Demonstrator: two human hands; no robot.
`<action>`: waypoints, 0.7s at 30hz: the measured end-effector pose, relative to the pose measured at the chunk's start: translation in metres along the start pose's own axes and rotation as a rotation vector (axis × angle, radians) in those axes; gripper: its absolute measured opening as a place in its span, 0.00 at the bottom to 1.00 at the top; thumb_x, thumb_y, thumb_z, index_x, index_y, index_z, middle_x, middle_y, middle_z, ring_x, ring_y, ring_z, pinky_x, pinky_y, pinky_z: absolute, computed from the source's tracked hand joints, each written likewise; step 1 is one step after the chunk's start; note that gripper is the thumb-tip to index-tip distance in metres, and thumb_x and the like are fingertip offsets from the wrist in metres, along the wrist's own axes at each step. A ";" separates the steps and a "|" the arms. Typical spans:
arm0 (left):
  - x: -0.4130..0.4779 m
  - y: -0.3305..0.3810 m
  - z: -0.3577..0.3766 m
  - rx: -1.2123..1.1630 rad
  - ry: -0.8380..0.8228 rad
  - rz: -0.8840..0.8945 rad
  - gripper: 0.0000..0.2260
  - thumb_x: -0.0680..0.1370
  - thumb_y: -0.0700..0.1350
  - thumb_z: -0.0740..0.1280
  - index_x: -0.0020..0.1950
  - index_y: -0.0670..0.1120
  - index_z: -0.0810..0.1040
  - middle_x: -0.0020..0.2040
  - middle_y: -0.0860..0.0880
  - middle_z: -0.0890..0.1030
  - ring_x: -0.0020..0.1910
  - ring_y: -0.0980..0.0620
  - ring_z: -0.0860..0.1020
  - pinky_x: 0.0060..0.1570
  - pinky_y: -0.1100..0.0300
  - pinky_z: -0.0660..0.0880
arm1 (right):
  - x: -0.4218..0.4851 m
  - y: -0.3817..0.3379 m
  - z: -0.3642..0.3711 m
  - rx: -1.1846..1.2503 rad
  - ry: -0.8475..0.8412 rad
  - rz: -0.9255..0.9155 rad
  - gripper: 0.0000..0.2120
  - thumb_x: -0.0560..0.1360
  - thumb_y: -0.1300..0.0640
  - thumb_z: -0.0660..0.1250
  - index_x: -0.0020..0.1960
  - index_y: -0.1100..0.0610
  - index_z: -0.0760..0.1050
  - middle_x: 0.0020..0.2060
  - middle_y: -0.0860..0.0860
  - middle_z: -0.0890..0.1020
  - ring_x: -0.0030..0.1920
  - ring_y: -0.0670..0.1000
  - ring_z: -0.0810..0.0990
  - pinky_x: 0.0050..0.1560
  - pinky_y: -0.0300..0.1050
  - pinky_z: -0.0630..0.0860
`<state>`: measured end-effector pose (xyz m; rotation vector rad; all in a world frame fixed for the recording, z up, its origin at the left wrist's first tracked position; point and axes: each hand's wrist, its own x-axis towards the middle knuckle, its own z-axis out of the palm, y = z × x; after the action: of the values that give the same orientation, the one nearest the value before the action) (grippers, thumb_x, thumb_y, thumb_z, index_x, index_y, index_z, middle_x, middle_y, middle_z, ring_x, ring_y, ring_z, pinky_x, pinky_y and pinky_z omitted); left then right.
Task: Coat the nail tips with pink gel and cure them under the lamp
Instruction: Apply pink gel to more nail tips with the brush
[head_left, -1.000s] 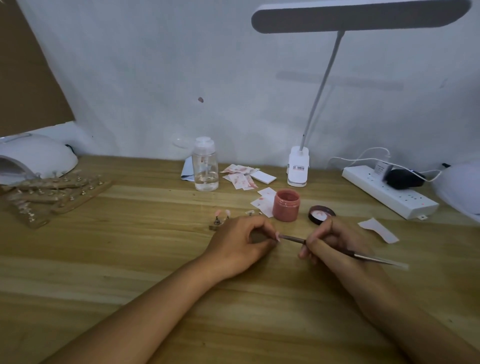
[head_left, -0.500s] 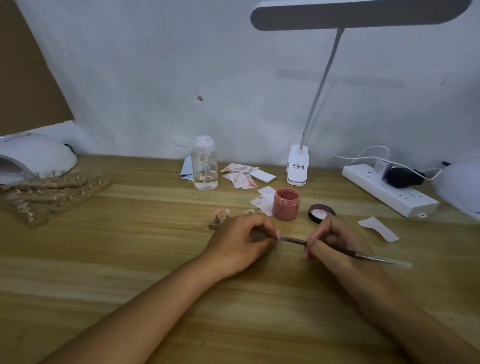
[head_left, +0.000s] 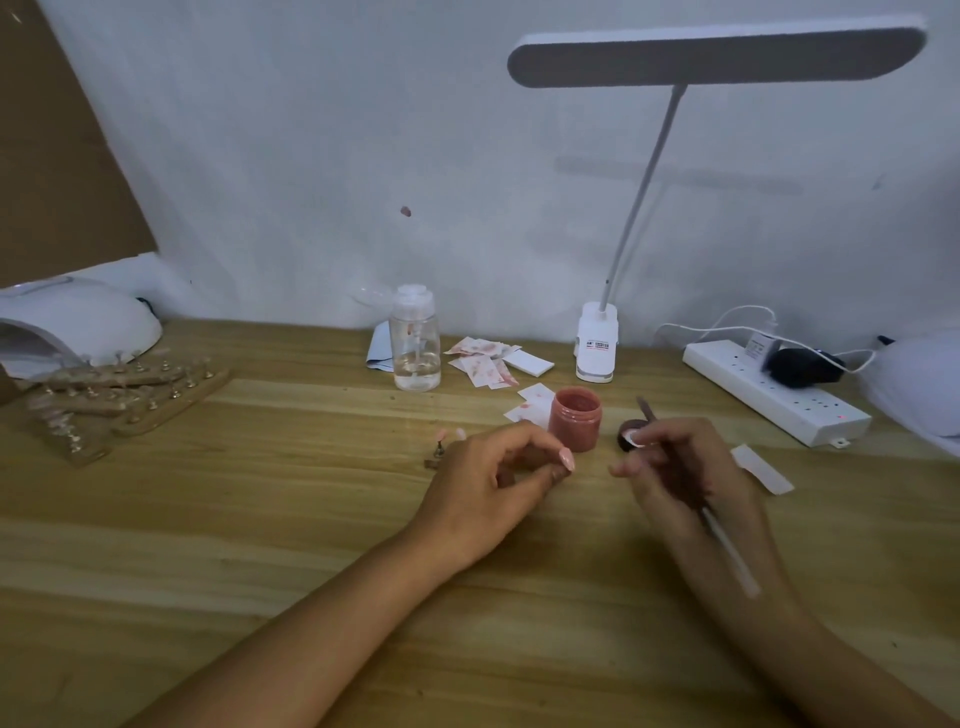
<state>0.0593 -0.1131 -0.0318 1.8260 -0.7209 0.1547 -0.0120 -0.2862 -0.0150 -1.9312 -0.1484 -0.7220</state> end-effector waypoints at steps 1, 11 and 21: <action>-0.001 0.001 0.000 -0.038 -0.005 -0.010 0.10 0.76 0.38 0.73 0.44 0.54 0.82 0.43 0.57 0.86 0.37 0.67 0.80 0.32 0.74 0.64 | 0.000 0.002 0.005 -0.019 -0.040 -0.026 0.13 0.73 0.71 0.69 0.53 0.59 0.72 0.38 0.50 0.82 0.38 0.49 0.81 0.43 0.44 0.78; 0.004 0.009 -0.007 -0.206 -0.022 -0.131 0.07 0.75 0.36 0.72 0.49 0.48 0.85 0.47 0.49 0.87 0.50 0.53 0.85 0.60 0.49 0.78 | 0.027 0.033 0.032 -0.087 -0.006 -0.093 0.24 0.68 0.58 0.75 0.54 0.36 0.69 0.38 0.42 0.80 0.36 0.44 0.79 0.38 0.35 0.77; 0.022 0.017 -0.038 -0.150 -0.123 -0.254 0.09 0.76 0.41 0.73 0.51 0.52 0.77 0.42 0.51 0.87 0.41 0.59 0.83 0.45 0.61 0.74 | 0.034 0.016 0.046 -0.087 -0.070 -0.254 0.21 0.69 0.59 0.69 0.54 0.39 0.66 0.46 0.43 0.78 0.44 0.48 0.81 0.42 0.36 0.78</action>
<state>0.0771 -0.0912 0.0066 1.7755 -0.5628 -0.1751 0.0413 -0.2611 -0.0230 -2.0440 -0.4176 -0.8392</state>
